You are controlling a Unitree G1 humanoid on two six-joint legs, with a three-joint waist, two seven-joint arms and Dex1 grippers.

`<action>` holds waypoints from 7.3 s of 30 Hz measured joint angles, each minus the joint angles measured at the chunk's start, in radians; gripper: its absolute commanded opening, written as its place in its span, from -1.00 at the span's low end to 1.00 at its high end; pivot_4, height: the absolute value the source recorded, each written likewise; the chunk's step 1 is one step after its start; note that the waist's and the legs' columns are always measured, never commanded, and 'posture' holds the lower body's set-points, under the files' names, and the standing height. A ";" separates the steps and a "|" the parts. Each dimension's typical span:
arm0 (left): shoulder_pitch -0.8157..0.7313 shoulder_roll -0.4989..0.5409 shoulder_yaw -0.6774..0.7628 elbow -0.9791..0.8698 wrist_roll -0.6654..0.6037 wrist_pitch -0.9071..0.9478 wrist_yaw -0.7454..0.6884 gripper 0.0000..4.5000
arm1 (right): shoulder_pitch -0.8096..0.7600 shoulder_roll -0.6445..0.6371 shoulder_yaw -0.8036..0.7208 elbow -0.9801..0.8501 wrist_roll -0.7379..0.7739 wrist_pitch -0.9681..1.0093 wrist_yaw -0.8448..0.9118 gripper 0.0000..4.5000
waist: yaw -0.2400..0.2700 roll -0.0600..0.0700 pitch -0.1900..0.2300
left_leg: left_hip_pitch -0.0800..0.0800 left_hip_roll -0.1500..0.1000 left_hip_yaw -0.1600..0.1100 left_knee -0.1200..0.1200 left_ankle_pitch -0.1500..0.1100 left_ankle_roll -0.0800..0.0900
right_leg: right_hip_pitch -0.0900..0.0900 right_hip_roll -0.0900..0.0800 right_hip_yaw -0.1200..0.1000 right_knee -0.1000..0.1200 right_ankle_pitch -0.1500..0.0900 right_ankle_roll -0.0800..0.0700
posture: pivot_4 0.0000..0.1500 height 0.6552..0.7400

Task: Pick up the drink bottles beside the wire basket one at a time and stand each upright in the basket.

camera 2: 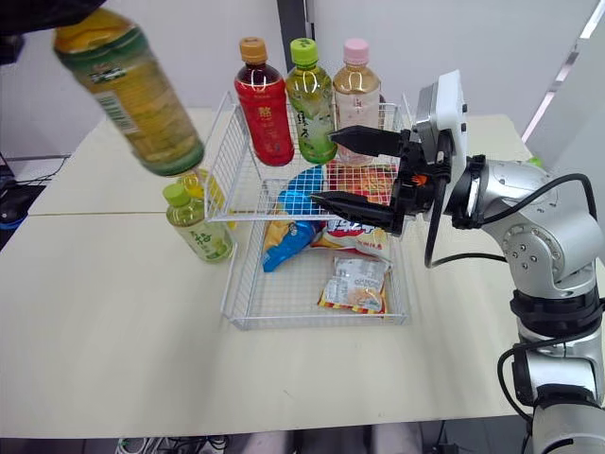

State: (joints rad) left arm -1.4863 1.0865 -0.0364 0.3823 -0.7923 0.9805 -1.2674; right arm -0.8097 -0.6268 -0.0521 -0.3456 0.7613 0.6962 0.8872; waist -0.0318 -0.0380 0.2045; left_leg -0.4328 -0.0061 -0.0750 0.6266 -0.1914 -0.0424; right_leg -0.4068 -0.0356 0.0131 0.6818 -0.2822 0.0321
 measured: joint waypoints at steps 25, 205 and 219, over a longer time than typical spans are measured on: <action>-0.027 -0.665 -0.065 0.224 0.369 -0.415 0.061 -0.40 | 0.212 -0.160 -0.167 -0.203 0.060 0.091 -0.182 1.00 | -0.004 0.003 0.002 | -0.001 -0.001 0.001 0.001 0.000 0.000 | 0.000 -0.001 0.002 0.001 0.002 -0.004 | 1.00 1.00; 0.223 -0.441 -0.005 -0.122 0.273 -0.317 0.229 -0.40 | -0.011 0.046 0.062 -0.021 -0.103 0.011 -0.087 1.00 | -0.001 0.000 0.000 | 0.000 0.001 0.001 0.001 0.000 0.000 | 0.000 0.000 0.002 0.000 0.005 -0.005 | 1.00 1.00; 0.223 -0.523 0.014 -0.070 0.309 -0.369 0.221 0.19 | 0.013 0.022 0.036 -0.074 -0.077 0.037 -0.125 1.00 | -0.001 0.000 0.000 | 0.000 0.001 0.000 0.002 0.000 0.000 | 0.000 0.000 0.002 0.001 0.005 -0.005 | 1.00 1.00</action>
State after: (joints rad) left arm -1.2629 0.5639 -0.0227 0.3124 -0.4829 0.6112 -1.0465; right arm -0.7965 -0.6049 -0.0157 -0.4193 0.6844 0.7330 0.7623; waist -0.0323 -0.0377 0.2043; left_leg -0.4327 -0.0056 -0.0746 0.6287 -0.1913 -0.0427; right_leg -0.4064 -0.0361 0.0149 0.6824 -0.2773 0.0270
